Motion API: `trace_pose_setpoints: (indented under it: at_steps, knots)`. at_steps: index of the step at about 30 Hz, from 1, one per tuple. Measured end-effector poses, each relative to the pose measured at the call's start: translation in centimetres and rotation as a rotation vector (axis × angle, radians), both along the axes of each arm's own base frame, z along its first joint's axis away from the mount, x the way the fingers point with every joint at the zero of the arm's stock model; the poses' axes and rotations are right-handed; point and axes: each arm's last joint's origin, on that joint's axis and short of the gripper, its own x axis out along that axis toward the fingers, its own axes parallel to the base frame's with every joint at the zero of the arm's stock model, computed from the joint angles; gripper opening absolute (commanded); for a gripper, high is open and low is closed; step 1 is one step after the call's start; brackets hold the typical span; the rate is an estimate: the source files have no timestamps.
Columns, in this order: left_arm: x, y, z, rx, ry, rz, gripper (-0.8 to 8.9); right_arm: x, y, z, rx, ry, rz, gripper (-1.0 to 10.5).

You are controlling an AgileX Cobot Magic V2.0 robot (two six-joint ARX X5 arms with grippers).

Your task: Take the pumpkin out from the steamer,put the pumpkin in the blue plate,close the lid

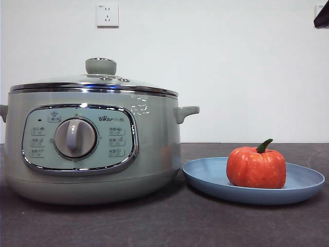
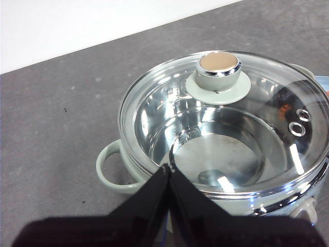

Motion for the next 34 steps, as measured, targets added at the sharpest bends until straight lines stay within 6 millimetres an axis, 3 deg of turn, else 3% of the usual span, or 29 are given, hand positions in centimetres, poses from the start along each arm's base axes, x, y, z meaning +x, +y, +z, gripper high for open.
trace_pose_setpoints:
  at_steps: [9, 13, 18, 22, 26, 30, 34]
  knots:
    - [0.0, 0.0, 0.0, -0.001, 0.0, -0.001, -0.03, 0.0, 0.0, 0.0, -0.001, 0.002, 0.0, 0.0]
    - [-1.6, 1.3, 0.1, -0.01, -0.027, 0.025, -0.03, 0.0, 0.0, 0.0, 0.0, 0.002, 0.0, 0.0]
    - [-5.0, 3.8, 1.5, -0.134, -0.267, 0.141, -0.03, 0.0, 0.0, 0.0, -0.001, 0.002, 0.0, 0.0]
    - [-5.6, 4.6, 1.9, -0.153, -0.444, 0.299, -0.03, 0.0, 0.0, 0.0, -0.001, 0.002, 0.0, 0.0]
    - [-3.7, 4.8, -0.5, -0.141, -0.466, 0.37, -0.03, 0.0, 0.0, 0.0, -0.001, 0.002, 0.0, 0.0]
    - [-1.2, 4.9, -5.4, -0.14, -0.369, 0.394, -0.03, 0.0, 0.0, 0.0, -0.001, 0.002, 0.0, 0.0]
    - [-0.1, 4.9, -9.1, -0.157, -0.263, 0.41, -0.03, 0.0, 0.0, 0.0, -0.001, 0.002, 0.0, 0.0]
